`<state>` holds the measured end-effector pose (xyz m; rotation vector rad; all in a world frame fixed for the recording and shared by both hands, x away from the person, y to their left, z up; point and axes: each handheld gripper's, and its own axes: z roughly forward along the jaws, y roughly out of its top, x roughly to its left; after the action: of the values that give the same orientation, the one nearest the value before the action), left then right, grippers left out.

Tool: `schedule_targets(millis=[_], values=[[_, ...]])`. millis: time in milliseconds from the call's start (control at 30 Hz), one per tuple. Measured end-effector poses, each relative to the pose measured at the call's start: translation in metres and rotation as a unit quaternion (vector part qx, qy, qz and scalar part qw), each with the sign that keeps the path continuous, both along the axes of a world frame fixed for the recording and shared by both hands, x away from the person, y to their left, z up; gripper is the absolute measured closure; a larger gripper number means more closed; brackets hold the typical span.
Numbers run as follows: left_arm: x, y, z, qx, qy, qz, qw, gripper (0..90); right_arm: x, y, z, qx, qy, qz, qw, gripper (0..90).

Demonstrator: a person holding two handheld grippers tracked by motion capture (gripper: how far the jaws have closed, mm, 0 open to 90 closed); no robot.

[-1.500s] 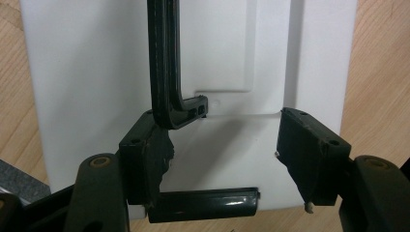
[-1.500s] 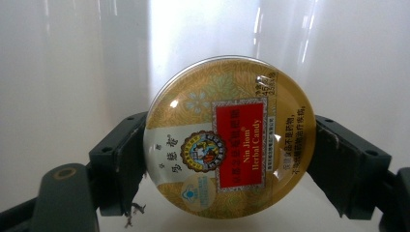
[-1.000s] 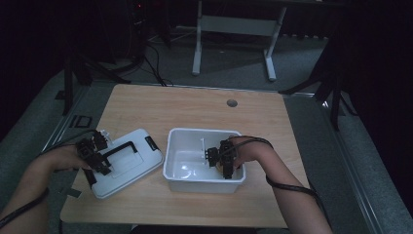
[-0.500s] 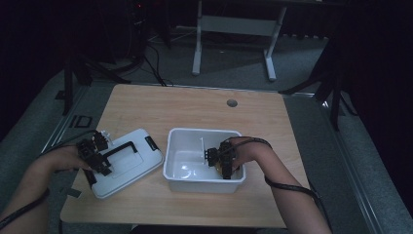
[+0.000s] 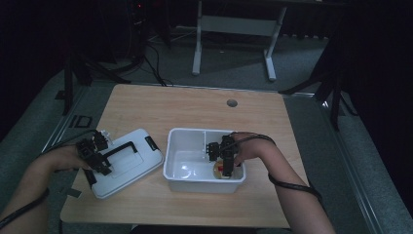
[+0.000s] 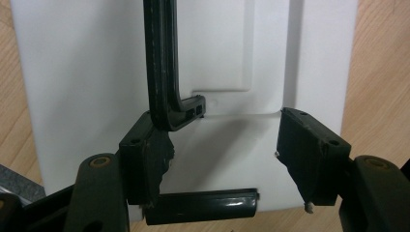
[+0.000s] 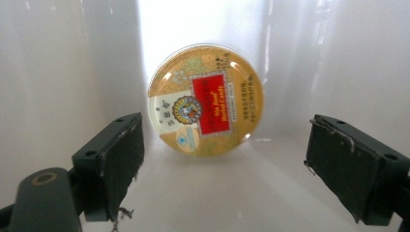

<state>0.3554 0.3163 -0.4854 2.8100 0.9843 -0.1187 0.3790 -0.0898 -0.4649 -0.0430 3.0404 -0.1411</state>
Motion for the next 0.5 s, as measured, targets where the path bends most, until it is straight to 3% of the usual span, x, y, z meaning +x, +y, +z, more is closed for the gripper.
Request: schedule_targets(millis=[233, 333, 500], values=[[0.001, -0.001, 0.002, 0.0, -0.001, 0.002, 1.0, 35.7, -0.003, -0.012, 0.034, 0.052, -0.002, -0.005, 0.9986, 11.8], [0.001, -0.002, 0.003, 0.0, -0.002, 0.0, 1.0, 35.7, -0.004, -0.017, 0.041, 0.052, -0.009, -0.007, 0.9986, 11.6], [0.001, -0.002, 0.006, 0.002, -0.006, 0.0, 1.0, 35.7, -0.002, -0.038, 0.062, 0.075, -0.019, -0.017, 0.9969, 11.8]])
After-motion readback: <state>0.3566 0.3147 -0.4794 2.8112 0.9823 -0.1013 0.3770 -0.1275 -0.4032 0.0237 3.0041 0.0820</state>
